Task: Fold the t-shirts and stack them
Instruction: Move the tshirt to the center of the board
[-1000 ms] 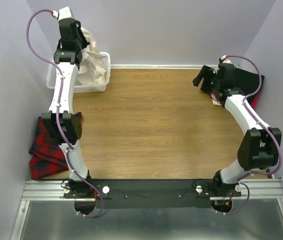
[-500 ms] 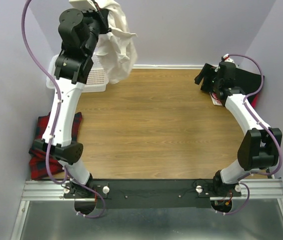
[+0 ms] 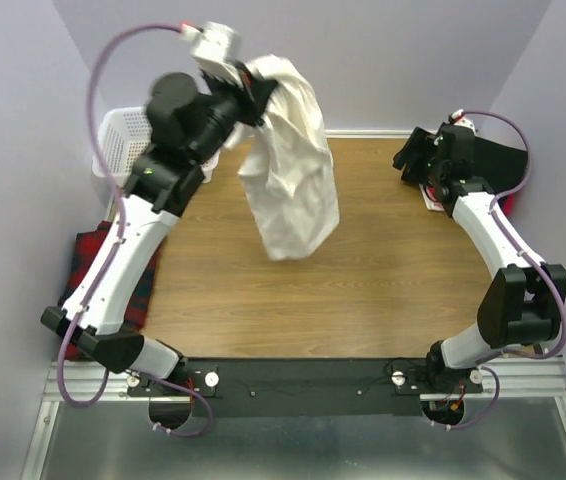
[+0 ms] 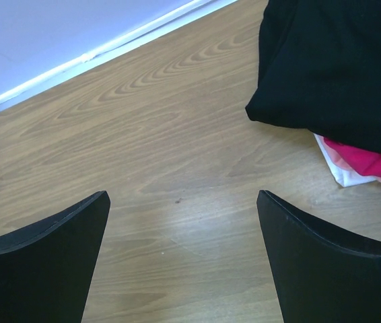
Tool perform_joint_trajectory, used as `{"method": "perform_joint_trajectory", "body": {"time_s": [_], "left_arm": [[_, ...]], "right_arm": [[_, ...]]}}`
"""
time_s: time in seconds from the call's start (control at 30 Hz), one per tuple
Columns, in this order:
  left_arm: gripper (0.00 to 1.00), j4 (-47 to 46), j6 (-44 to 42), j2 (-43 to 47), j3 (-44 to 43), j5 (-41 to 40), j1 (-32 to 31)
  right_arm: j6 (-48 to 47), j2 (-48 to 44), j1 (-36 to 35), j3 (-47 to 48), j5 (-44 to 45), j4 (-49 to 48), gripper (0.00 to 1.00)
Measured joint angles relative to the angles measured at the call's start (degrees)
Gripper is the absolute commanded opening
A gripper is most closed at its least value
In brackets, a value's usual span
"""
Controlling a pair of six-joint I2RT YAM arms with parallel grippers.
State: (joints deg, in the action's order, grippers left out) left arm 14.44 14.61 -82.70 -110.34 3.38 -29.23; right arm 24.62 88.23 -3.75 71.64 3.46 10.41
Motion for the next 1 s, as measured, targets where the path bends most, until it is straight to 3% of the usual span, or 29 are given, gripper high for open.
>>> {"method": "perform_joint_trajectory", "body": {"time_s": [0.23,0.4,0.73,0.87,1.0], "left_arm": [[0.0,3.9,0.2,-3.5,19.6,3.7,-6.8],[0.0,6.1,3.7,-5.0,29.9,-2.9,-7.3],[0.0,6.7,13.0,-14.7,20.2,-20.9,-5.9],[0.0,8.5,15.4,-17.9,16.7,-24.7,-5.2],[0.0,9.9,17.3,-19.4,15.0,-27.5,-4.1]], "right_arm": [[0.1,-1.2,0.0,-1.6,2.2,0.0,0.99],[0.5,-1.2,0.0,-2.9,2.2,0.0,0.99],[-0.9,-2.1,-2.2,-7.8,-1.2,0.0,0.93],[-3.2,-2.2,-8.9,-9.4,-1.7,0.9,0.9],[-5.2,-1.6,-16.6,-10.3,-1.9,1.9,0.76]]}}
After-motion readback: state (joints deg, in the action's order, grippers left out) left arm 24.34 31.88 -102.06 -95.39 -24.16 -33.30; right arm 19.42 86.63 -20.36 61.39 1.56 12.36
